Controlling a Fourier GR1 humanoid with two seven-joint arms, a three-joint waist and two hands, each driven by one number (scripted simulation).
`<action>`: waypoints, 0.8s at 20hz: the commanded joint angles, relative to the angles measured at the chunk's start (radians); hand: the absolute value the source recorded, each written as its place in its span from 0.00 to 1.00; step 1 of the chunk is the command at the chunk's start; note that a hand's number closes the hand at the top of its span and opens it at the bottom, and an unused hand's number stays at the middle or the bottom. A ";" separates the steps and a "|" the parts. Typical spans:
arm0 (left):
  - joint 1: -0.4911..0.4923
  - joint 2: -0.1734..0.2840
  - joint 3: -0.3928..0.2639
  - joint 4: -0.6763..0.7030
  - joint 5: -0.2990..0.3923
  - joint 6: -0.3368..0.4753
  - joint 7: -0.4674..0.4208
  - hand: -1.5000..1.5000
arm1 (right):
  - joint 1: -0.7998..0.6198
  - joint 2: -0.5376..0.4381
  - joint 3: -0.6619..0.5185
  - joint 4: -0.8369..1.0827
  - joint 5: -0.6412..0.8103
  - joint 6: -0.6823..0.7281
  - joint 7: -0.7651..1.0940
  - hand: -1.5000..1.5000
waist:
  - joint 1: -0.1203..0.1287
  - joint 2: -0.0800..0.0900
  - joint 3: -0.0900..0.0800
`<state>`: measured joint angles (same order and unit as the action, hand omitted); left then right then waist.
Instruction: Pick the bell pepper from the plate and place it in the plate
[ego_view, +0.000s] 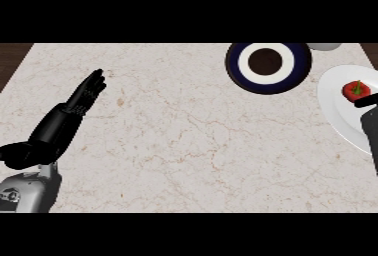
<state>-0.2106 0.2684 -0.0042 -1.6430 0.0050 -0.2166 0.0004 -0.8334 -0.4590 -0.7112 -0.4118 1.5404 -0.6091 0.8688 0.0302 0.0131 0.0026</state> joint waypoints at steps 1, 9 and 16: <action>-0.030 -0.040 -0.032 -0.026 -0.034 0.042 0.049 0.50 | 0.047 0.010 -0.018 0.011 -0.058 -0.181 -0.107 0.00 | -0.005 -0.002 0.001; 0.033 -0.023 -0.011 -0.026 -0.015 0.008 0.014 0.50 | -0.034 0.088 -0.059 -0.103 -0.250 -0.322 -0.320 0.00 | -0.022 -0.014 0.000; 0.022 -0.004 0.025 -0.017 -0.012 0.010 0.029 0.50 | -0.021 0.197 -0.115 -0.363 -0.626 -0.322 -0.591 0.00 | -0.058 -0.026 0.000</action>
<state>-0.1712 0.2575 0.0050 -1.6684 -0.0074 -0.2092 0.0161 -0.8635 -0.3128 -0.8035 -0.6456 1.0896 -0.9233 0.3982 -0.0074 -0.0070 0.0025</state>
